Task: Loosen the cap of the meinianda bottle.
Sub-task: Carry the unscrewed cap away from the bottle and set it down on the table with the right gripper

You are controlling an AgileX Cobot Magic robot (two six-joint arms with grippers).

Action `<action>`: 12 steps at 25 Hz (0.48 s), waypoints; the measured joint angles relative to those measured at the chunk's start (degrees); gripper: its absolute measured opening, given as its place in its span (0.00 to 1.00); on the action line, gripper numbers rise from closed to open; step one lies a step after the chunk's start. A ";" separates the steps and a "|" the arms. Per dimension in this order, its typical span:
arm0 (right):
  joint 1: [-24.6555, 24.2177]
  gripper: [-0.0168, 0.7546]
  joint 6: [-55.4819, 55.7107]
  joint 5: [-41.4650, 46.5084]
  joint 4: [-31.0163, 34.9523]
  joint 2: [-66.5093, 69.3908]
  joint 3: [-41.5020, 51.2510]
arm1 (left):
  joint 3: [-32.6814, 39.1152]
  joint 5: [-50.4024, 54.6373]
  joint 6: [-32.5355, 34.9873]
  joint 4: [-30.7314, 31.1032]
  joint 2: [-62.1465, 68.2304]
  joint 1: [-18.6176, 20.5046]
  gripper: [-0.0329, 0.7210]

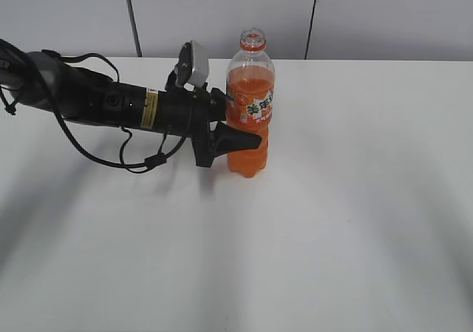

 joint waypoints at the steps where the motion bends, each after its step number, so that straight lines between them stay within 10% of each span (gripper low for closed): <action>1: 0.00 0.37 5.42 0.00 -1.21 -0.66 0.00 | 0.00 0.00 0.00 0.00 0.00 0.00 0.58; 12: -1.66 0.37 39.65 0.00 -6.86 -8.49 0.00 | 0.00 0.06 0.00 0.00 0.00 0.00 0.58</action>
